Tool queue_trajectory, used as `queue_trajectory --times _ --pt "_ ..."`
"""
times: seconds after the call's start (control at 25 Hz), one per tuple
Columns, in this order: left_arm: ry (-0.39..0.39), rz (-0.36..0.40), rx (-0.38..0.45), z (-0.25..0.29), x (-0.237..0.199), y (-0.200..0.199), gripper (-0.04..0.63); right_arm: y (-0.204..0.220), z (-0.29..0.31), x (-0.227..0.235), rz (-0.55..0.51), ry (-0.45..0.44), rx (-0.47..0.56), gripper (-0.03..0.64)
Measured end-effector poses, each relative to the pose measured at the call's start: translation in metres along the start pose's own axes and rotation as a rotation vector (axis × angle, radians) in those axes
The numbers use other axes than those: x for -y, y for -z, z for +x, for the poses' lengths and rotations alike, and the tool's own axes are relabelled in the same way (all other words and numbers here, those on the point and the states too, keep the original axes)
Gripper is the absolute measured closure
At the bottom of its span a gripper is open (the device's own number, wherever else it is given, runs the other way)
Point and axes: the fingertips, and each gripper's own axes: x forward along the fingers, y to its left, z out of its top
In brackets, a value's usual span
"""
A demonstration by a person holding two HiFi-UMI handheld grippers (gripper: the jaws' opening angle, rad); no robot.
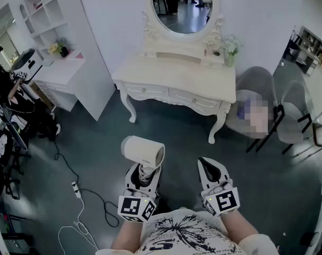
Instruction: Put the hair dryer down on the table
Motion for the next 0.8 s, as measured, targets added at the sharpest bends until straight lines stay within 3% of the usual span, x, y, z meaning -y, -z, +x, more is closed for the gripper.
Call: queue_trajectory --times 0.8 --pt "0.019 -0.002 -0.037 0.023 -0.013 0.011 0.341 0.018 0.021 0.009 0.051 0.013 -0.035 0.598"
